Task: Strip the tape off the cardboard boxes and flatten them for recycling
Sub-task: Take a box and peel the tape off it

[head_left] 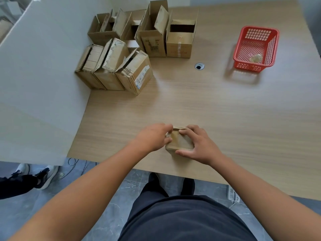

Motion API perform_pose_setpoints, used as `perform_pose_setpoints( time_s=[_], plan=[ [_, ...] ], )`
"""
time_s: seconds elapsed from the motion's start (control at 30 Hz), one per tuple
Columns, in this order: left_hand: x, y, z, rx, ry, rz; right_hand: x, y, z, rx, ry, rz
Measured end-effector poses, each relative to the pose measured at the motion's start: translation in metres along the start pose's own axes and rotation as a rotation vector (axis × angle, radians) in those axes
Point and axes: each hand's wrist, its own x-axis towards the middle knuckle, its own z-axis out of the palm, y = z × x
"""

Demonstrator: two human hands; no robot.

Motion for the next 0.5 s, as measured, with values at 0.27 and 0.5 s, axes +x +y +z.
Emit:
perform_pose_setpoints(
  time_s=[0.27,0.5],
  plan=[
    [-0.002,-0.009,-0.006,-0.201,-0.206,-0.047,-0.006,-0.007,0.006,-0.025,-0.064,-0.014],
    [-0.016,-0.019,0.005,-0.563,-0.240,-0.008,-0.009,-0.007,0.004,-0.009,-0.097,-0.025]
  ],
)
